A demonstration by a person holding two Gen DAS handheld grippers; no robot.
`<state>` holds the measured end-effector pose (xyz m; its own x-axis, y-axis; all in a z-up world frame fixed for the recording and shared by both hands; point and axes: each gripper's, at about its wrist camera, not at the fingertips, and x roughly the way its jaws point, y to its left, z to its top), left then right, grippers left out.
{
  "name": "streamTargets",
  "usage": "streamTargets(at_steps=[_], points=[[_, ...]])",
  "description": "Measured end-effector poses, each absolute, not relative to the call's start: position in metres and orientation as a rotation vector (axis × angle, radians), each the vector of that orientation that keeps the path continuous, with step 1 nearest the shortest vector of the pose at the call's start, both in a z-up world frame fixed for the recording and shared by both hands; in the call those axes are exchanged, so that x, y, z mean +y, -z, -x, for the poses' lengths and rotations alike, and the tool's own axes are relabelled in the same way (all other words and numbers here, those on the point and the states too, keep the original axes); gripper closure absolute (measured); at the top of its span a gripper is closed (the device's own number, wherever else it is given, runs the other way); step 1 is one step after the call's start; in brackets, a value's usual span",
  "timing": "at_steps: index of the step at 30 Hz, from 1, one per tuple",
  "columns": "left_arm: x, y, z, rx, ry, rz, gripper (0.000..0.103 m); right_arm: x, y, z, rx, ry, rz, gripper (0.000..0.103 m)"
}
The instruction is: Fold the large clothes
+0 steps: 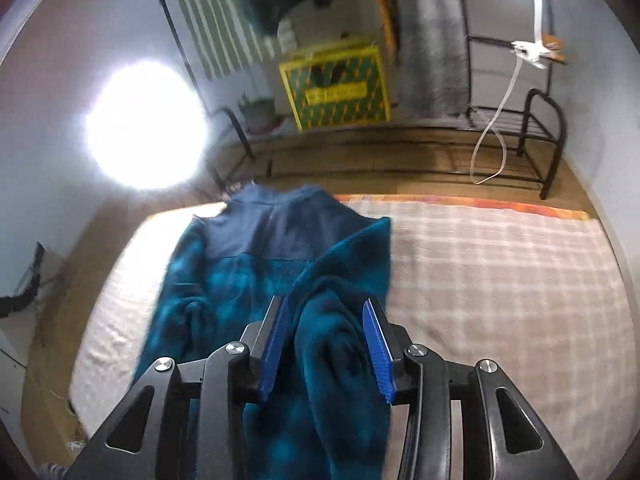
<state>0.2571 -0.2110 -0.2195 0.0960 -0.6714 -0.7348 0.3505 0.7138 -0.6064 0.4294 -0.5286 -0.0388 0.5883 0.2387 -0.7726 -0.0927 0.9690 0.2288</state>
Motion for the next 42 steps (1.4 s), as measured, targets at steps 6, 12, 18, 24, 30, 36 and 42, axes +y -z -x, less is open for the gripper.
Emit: streamTargets(at_steps=[6, 12, 18, 24, 30, 36, 42], points=[[-0.189, 0.204, -0.253, 1.204, 0.768, 0.313, 0.077, -0.564, 0.006, -0.293, 0.888, -0.220, -0.258, 0.062], [-0.184, 0.196, -0.245, 1.176, 0.796, 0.286, 0.077, -0.572, 0.025, -0.179, 0.912, -0.246, -0.358, 0.061], [-0.194, 0.219, -0.236, 1.276, 0.834, 0.301, 0.072, -0.553, 0.104, -0.135, 1.101, -0.274, -0.402, 0.061], [-0.208, 0.229, -0.222, 1.297, 0.876, 0.299, 0.085, -0.524, 0.164, -0.139, 1.263, -0.309, -0.324, 0.063], [-0.210, 0.221, -0.216, 1.299, 0.907, 0.374, 0.101, -0.523, 0.166, -0.139, 1.256, -0.276, -0.292, 0.102], [-0.225, 0.223, -0.202, 1.285, 0.911, 0.313, 0.101, -0.567, 0.139, -0.115, 1.144, -0.220, -0.374, 0.102], [-0.220, 0.219, -0.202, 1.277, 0.848, 0.227, 0.101, -0.560, 0.161, -0.119, 1.251, -0.242, -0.285, 0.077]])
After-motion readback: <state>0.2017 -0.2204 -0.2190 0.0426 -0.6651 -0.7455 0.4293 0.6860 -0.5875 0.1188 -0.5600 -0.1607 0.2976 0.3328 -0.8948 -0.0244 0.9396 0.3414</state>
